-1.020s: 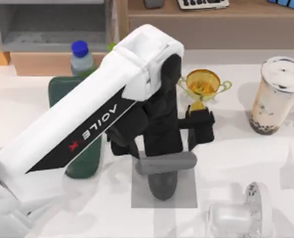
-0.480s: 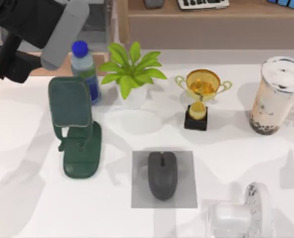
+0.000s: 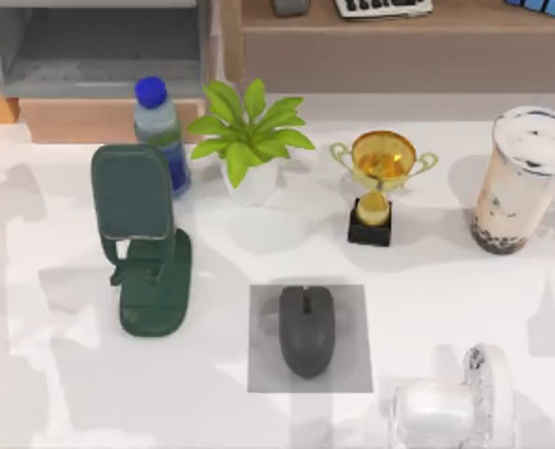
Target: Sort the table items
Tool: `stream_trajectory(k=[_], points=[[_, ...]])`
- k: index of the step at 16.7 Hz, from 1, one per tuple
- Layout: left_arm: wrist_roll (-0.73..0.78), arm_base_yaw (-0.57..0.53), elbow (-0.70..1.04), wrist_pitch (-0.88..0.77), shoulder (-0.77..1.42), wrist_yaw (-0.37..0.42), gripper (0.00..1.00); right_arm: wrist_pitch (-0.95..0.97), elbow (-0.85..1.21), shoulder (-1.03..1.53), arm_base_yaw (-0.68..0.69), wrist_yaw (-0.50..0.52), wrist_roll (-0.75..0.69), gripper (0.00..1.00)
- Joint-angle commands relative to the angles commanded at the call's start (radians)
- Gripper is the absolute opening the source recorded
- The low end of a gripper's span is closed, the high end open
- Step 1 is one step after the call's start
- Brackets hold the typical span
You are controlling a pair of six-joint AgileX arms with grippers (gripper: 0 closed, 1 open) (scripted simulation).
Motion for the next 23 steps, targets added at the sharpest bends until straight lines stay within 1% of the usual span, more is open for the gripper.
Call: stream_trajectory(k=[2,4,7,9,16,23], points=[[-0.115,0.115,0.068,0.006,-0.039,0.03,1.0,0.0,0.0,0.0,0.0,0.0,0.0,1.0],[-0.21,0.203,0.125,0.013,-0.083,0.059,1.0,0.0,0.0,0.0,0.0,0.0,0.0,1.0],[-0.305,0.281,0.181,0.025,-0.14,0.089,1.0,0.0,0.0,0.0,0.0,0.0,0.0,1.0],[-0.331,0.298,0.194,0.029,-0.157,0.097,1.0,0.0,0.0,0.0,0.0,0.0,0.0,1.0],[-0.331,0.296,0.203,0.011,-0.164,0.097,1.0,0.0,0.0,0.0,0.0,0.0,0.0,1.0],[-0.334,0.297,0.325,-0.215,-0.267,0.098,1.0,0.0,0.0,0.0,0.0,0.0,0.0,1.0]])
